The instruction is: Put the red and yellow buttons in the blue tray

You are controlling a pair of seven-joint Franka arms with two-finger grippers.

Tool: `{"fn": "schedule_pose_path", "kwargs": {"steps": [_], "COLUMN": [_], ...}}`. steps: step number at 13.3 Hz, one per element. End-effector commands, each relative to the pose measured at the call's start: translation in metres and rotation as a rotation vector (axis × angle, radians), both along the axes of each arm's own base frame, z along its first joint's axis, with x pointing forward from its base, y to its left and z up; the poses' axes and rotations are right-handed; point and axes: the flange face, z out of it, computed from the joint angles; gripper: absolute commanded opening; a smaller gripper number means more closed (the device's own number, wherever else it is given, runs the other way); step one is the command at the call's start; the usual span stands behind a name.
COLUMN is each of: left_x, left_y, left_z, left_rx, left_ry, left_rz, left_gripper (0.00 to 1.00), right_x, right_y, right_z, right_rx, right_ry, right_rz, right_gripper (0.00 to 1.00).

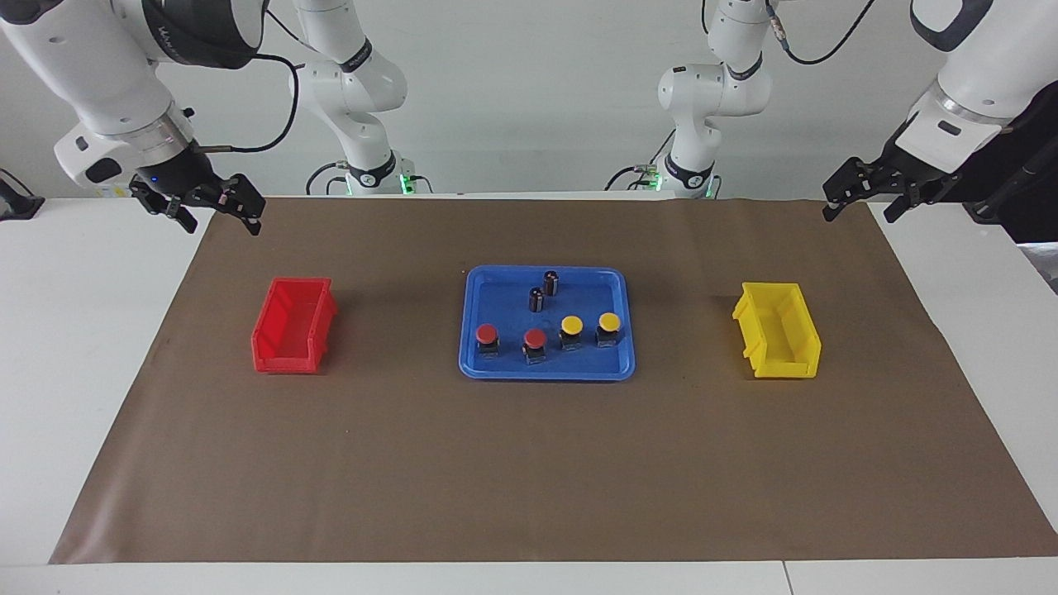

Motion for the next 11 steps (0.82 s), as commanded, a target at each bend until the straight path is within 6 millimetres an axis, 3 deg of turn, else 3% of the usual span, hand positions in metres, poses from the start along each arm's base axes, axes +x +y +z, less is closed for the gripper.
{"fn": "schedule_pose_path", "kwargs": {"steps": [1, 4, 5, 7, 11], "left_x": [-0.006, -0.007, -0.008, -0.006, -0.006], "left_y": [0.003, 0.011, 0.003, 0.008, 0.000], "left_z": [0.007, 0.009, 0.009, 0.008, 0.008], "left_rx": [0.017, 0.005, 0.003, 0.001, -0.003], "left_ry": [0.010, 0.004, 0.006, 0.009, 0.006], "left_rz": [-0.017, -0.009, -0.024, -0.015, -0.032], "left_gripper": [1.00, 1.00, 1.00, 1.00, 1.00], "right_x": [-0.003, -0.003, -0.003, -0.003, -0.004], "right_y": [-0.003, -0.003, -0.003, -0.003, -0.003], "right_z": [0.003, 0.003, 0.003, 0.003, 0.003], "right_rx": [0.007, 0.007, 0.007, 0.007, 0.007], "right_ry": [-0.015, -0.015, -0.015, -0.015, -0.015], "right_rz": [0.023, 0.023, 0.023, 0.023, 0.023], "right_gripper": [1.00, 1.00, 1.00, 1.00, 1.00]}}
